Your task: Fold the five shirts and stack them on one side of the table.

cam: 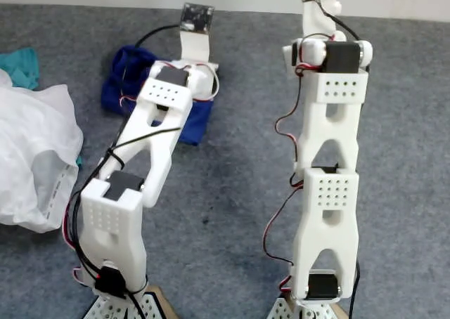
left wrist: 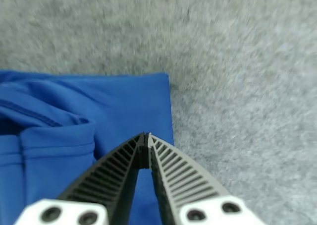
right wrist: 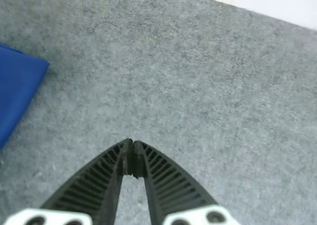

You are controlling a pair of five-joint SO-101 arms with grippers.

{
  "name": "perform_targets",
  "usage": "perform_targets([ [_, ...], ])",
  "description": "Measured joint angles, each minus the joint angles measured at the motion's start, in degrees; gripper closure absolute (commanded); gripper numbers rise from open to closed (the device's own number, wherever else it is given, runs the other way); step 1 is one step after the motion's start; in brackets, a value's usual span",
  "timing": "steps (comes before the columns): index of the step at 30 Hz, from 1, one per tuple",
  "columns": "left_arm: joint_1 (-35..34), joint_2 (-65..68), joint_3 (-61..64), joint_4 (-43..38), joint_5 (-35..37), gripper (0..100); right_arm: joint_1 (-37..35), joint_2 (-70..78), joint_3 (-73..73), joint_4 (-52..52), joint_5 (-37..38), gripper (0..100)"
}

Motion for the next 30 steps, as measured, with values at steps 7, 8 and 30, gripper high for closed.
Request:
perform_targets([
  [7, 0.0, 2.02, 0.0, -0.18, -1.23, 99, 0.0, -8.44, 23.3, 0.0, 0.88, 99.3],
  [8, 0.0, 2.02, 0.09, -0.18, -2.46, 99, 0.0, -10.9, 26.99, 0.0, 0.88, 99.3],
  [30, -9.93, 2.02, 3.87, -0.35, -6.68, 99, -2.2, -27.6, 72.44, -17.23, -0.53, 99.2],
])
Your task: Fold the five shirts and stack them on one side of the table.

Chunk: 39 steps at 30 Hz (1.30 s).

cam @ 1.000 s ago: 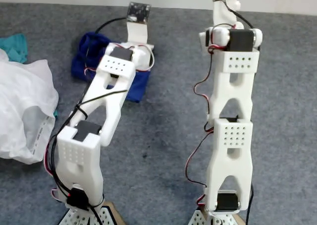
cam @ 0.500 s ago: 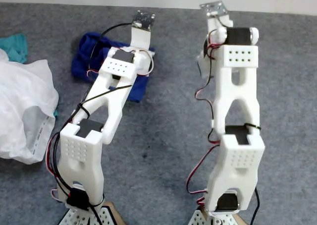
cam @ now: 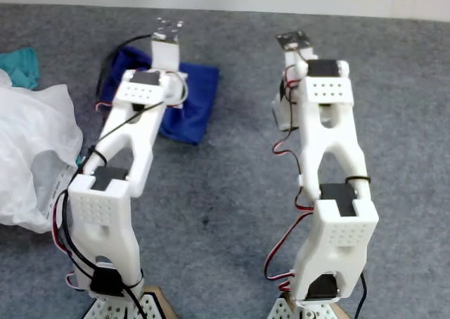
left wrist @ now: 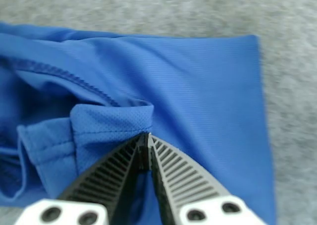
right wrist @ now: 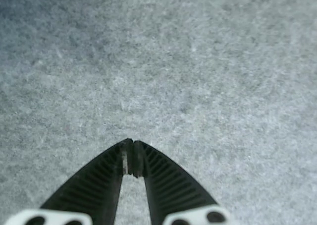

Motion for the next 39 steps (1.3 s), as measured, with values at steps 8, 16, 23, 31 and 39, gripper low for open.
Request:
perform_targets([
  [8, -6.24, 0.0, 0.0, 0.0, -6.42, 99, -0.18, -0.09, 2.46, -2.99, 0.0, 99.2],
  [16, -11.87, 0.0, 0.0, 0.0, -6.77, 99, -0.62, -0.09, 2.46, -3.08, -2.11, 99.2],
  [23, -15.38, 0.0, 0.0, 0.0, -6.77, 99, -2.11, -0.09, 2.46, -5.19, -3.87, 99.2],
  [31, -17.67, -8.26, 0.09, 1.14, -6.77, 99, -2.99, -0.09, 2.46, -12.84, -10.73, 99.2],
  [39, -18.64, -18.2, 0.09, 6.33, -6.77, 99, -5.1, 4.31, 2.46, -13.8, -12.13, 99.2],
])
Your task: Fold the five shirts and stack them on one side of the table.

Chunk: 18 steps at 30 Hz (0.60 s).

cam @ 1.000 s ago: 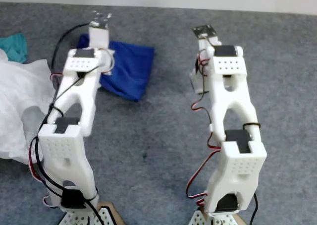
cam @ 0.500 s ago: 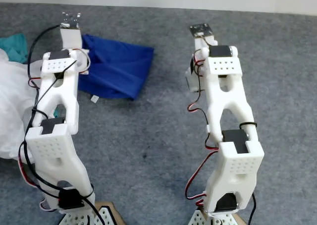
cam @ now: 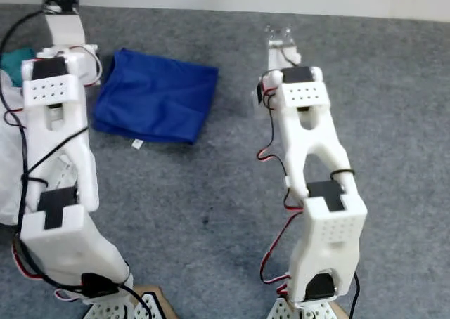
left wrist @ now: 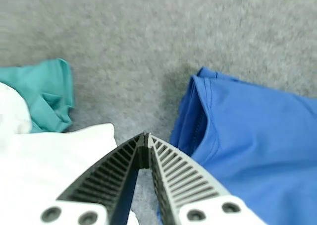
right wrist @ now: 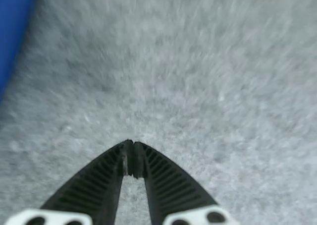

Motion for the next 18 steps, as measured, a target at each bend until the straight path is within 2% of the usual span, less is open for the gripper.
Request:
perform_targets([
  [6, 3.08, -0.18, 0.0, -0.26, 0.0, 99, -0.44, 1.05, 0.0, -5.1, 0.0, 99.2],
  [9, 6.24, 3.78, -0.09, -4.84, 0.26, 99, -1.49, 1.05, 0.0, -10.2, -0.09, 98.9],
  [12, 8.7, 9.49, -0.09, -9.93, 4.57, 99, -2.29, 1.05, 0.0, -15.21, -2.55, 97.1],
  [18, 9.93, 19.43, -0.44, -13.54, 14.42, 99, -6.42, 5.1, 0.0, -19.69, -8.26, 83.2],
])
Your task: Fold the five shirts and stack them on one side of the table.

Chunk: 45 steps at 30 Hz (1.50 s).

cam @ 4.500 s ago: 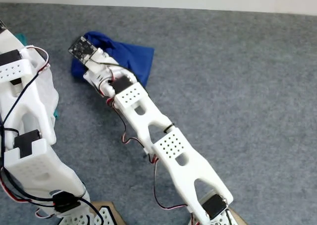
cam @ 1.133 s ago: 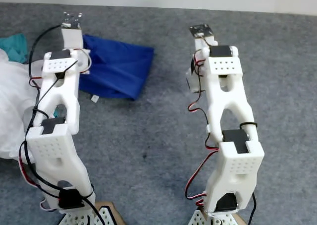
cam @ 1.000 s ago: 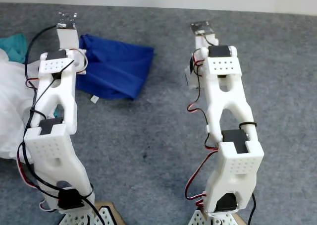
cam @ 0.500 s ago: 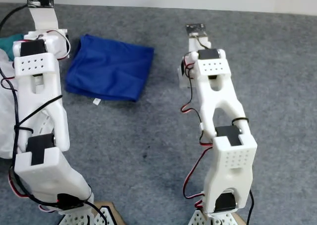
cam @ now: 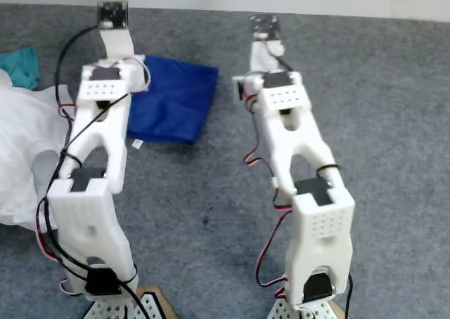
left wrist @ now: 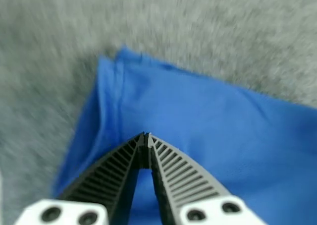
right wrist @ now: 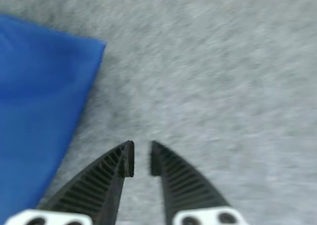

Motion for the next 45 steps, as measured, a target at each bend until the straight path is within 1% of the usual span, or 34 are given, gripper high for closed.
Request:
perform_targets([
  [3, 0.09, 5.27, -2.81, -0.18, 6.42, 99, -1.67, 4.75, -1.05, -1.58, -3.43, 82.1],
  [6, 0.09, 9.23, -6.95, -0.18, 9.14, 99, -2.64, 9.85, -5.45, -2.02, -6.59, 81.5],
  [10, 0.0, 11.69, -10.37, -0.18, 9.76, 99, -3.25, 14.86, -13.27, -2.02, -9.58, 80.0],
  [14, 0.0, 12.4, -10.9, -0.26, 9.85, 99, -4.13, 17.49, -20.22, -2.02, -12.75, 80.0],
  [20, 0.0, 12.4, -10.9, -0.26, 9.85, 99, -5.54, 18.02, -24.09, -1.23, -16.18, 80.0],
  [25, 0.0, 12.4, -10.9, -0.26, 9.85, 99, -7.91, 18.02, -24.26, 0.7, -16.7, 80.0],
  [31, 0.0, 12.4, -10.9, -0.26, 9.85, 99, -8.79, 18.02, -24.26, 0.79, -16.7, 80.0],
  [40, 0.0, 12.4, -10.9, -0.26, 9.85, 99, -10.02, 22.95, -25.23, 0.79, -16.7, 80.4],
  [42, 0.0, 12.4, -10.9, -0.26, 9.85, 99, -10.11, 23.21, -25.32, 0.79, -16.7, 83.2],
  [45, 0.0, 12.4, -10.9, -0.26, 9.85, 99, -10.29, 23.21, -25.32, 0.79, -16.7, 93.0],
])
